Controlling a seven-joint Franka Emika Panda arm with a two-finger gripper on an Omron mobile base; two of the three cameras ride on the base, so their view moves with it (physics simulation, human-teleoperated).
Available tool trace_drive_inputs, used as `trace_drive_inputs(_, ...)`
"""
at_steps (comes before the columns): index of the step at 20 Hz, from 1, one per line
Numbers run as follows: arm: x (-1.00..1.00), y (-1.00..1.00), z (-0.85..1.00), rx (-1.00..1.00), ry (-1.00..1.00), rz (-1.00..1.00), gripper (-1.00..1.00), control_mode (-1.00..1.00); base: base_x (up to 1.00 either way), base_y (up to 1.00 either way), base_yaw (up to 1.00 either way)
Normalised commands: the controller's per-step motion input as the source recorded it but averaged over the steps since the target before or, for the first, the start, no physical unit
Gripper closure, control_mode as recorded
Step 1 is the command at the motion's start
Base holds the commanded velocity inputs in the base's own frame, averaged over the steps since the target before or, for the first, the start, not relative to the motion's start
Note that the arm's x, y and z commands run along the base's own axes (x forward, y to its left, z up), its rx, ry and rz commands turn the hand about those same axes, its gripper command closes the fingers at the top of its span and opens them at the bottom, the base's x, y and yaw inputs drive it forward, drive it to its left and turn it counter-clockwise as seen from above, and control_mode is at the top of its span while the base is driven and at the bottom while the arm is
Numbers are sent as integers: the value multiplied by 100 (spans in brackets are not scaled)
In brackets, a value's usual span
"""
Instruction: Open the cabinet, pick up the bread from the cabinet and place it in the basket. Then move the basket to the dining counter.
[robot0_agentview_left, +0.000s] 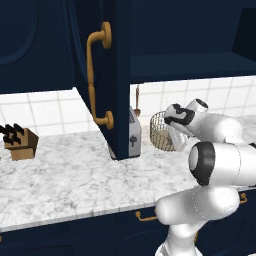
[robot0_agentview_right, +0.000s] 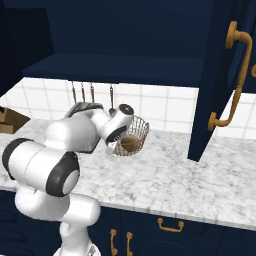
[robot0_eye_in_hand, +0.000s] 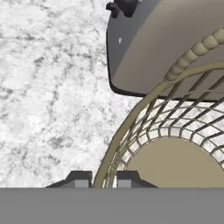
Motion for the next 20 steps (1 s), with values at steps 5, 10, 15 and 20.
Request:
trace_drive_inputs(5, -100, 6, 67, 0, -5, 2, 100, -100, 0, 0, 0)
trace_drive_inputs(10, -100, 18, 60, 0, 0, 0, 100, -100, 0, 0, 0)
trace_drive_inputs(15, -92, 2, 51, 0, 0, 0, 100, -100, 0, 0, 0)
trace_drive_inputs(20, -39, 2, 16, 0, 6, 1, 100, -100, 0, 0, 0)
